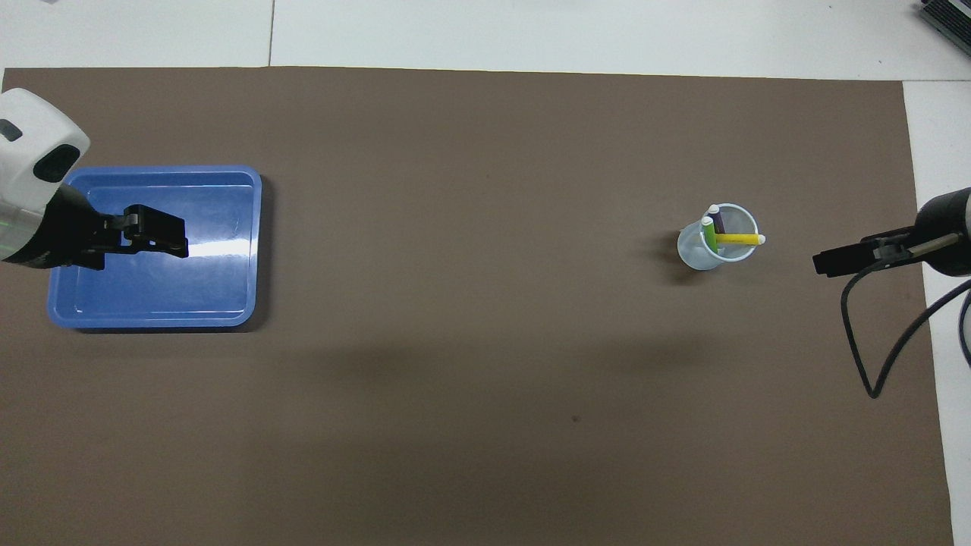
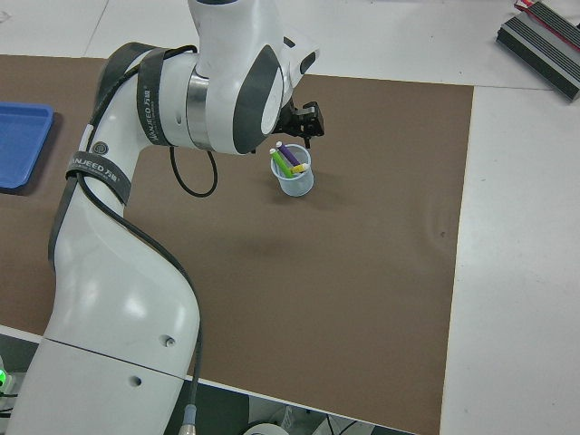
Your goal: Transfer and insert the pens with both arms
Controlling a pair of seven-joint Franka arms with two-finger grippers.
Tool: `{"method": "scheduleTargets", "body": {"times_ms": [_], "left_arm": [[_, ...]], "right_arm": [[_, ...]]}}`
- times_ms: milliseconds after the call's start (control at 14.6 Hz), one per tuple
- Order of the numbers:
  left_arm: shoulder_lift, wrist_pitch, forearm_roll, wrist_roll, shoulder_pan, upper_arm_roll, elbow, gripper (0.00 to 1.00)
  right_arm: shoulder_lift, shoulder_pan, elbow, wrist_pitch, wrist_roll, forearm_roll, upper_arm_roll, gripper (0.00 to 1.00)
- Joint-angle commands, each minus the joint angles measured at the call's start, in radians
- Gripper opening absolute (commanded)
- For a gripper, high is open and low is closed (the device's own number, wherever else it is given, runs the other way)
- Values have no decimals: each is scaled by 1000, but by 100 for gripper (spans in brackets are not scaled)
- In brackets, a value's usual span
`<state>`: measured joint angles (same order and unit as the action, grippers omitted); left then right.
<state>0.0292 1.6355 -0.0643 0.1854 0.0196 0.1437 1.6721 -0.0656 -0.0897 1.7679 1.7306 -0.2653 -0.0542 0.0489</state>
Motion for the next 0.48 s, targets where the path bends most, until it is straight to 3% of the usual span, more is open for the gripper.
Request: {"method": "scheduleTargets", "body": {"times_ms": [0,412], "left_arm": [[25,26,15,-53,8,1,28,100],[25,30,15,-77,10,1,29,100]], "right_arm": [[-20,-10,14,-14,21,25,11,100],[-22,-8,16,-31,20,25,11,100]]}}
